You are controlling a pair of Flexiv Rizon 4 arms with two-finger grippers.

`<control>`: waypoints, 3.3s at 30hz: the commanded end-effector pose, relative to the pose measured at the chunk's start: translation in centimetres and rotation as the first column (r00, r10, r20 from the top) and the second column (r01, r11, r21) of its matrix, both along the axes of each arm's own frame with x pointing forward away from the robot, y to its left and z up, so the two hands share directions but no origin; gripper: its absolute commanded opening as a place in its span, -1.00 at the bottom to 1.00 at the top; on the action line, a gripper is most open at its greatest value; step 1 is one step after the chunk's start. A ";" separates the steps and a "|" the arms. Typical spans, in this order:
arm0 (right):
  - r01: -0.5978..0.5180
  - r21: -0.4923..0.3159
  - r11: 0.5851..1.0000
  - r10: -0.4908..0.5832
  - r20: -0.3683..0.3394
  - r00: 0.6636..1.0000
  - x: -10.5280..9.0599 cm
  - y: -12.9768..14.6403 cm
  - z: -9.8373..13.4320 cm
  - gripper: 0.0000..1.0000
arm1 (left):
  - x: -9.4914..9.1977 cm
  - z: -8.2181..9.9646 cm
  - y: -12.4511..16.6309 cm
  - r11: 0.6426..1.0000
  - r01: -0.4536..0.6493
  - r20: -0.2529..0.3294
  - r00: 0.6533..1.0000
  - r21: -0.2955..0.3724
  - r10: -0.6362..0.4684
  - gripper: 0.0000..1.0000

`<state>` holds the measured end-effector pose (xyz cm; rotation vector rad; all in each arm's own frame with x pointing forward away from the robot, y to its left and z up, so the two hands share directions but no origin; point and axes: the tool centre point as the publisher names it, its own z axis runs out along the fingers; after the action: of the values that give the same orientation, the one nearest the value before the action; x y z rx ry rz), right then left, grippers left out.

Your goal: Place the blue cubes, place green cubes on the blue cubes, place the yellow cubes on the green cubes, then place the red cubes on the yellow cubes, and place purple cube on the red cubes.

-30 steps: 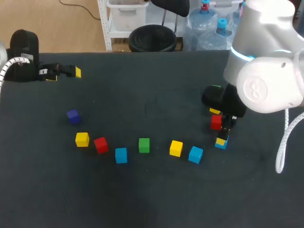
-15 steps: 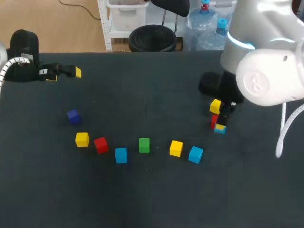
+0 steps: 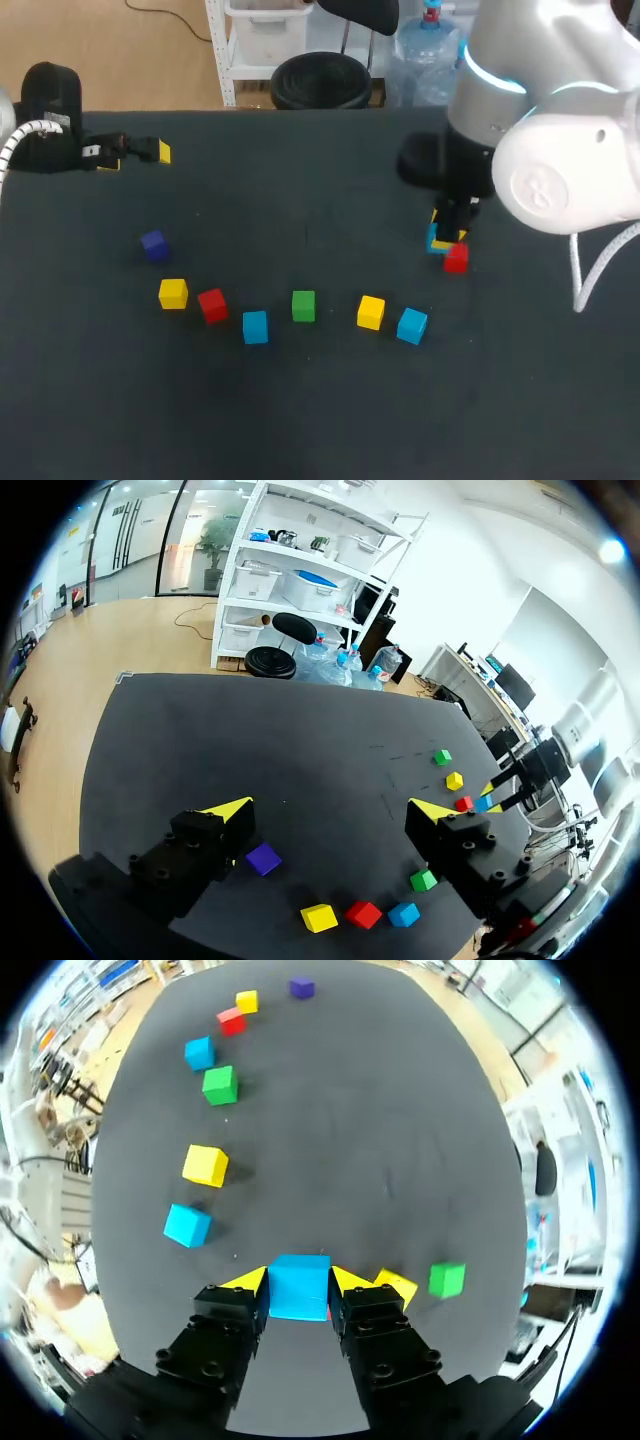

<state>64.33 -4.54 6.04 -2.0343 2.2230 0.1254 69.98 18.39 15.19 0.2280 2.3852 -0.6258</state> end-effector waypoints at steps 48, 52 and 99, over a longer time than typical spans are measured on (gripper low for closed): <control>-0.192 -0.025 0.981 0.179 -0.264 0.948 5.3 5.5 -4.4 -1.00 | 0.0 -0.1 0.1 1.000 0.003 0.006 1.000 -0.006 -0.003 1.00; -0.199 -0.024 0.980 0.185 -0.275 0.943 5.0 5.7 -4.8 -1.00 | 0.0 -0.1 0.1 1.000 0.003 0.006 1.000 -0.006 -0.003 1.00; -0.053 -0.030 0.998 0.042 -0.302 0.952 7.3 5.5 -6.0 1.00 | 0.0 -0.1 0.1 1.000 0.003 0.006 1.000 -0.006 -0.003 1.00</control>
<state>71.49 1.03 -0.39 -2.2190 2.3606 0.4219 69.98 18.39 15.18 0.2279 2.3851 -0.6258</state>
